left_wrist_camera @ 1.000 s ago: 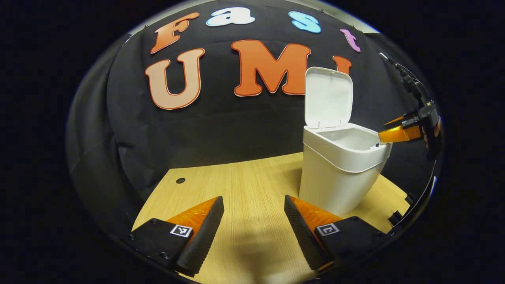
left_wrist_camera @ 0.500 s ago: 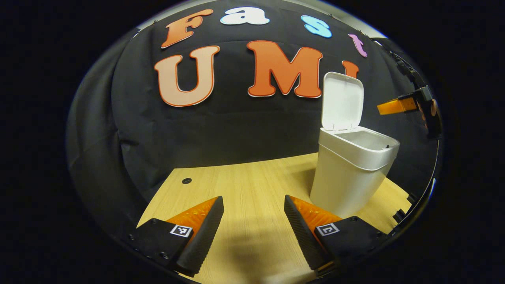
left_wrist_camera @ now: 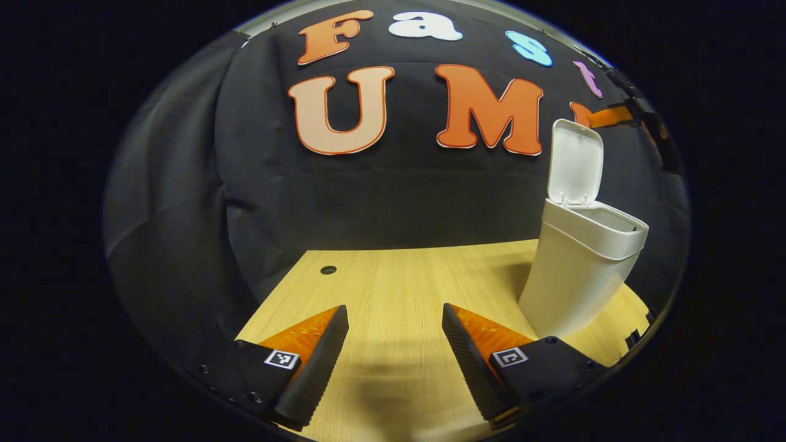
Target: Press the lid of the desktop garbage bin to open it, pick up the crumpled paper on the desktop and throw it into the bin, then pick up the pop can on the desktop and drop it into the bin, and finally close the garbage bin lid.
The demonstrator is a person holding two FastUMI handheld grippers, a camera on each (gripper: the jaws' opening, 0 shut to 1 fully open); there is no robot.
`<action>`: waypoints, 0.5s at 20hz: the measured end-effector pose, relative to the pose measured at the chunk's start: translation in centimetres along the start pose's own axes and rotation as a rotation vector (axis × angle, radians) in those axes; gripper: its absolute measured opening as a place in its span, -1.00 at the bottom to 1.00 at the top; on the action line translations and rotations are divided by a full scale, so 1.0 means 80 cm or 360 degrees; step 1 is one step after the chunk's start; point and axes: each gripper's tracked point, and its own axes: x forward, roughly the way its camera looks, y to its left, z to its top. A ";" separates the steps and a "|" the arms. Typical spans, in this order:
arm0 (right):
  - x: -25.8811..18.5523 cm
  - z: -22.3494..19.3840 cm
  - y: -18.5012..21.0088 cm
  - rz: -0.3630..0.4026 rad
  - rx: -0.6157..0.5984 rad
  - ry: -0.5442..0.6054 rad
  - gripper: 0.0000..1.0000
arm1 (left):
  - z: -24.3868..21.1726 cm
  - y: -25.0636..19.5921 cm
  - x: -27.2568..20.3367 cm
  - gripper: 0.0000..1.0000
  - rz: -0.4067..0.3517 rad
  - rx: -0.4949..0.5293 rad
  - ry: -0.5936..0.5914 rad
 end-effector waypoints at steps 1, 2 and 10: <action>0.007 0.006 -0.001 -0.0014 0.0002 0.0002 0.62 | 0.001 0.008 0.000 0.96 0.0022 -0.0011 -0.0005; 0.014 0.013 -0.003 -0.0028 0.0005 0.0000 0.62 | 0.000 0.016 -0.001 0.96 0.0040 -0.0023 -0.0007; 0.061 0.019 0.000 -0.0051 0.0066 0.0105 0.49 | 0.000 0.059 -0.002 0.96 0.0135 -0.0092 -0.0012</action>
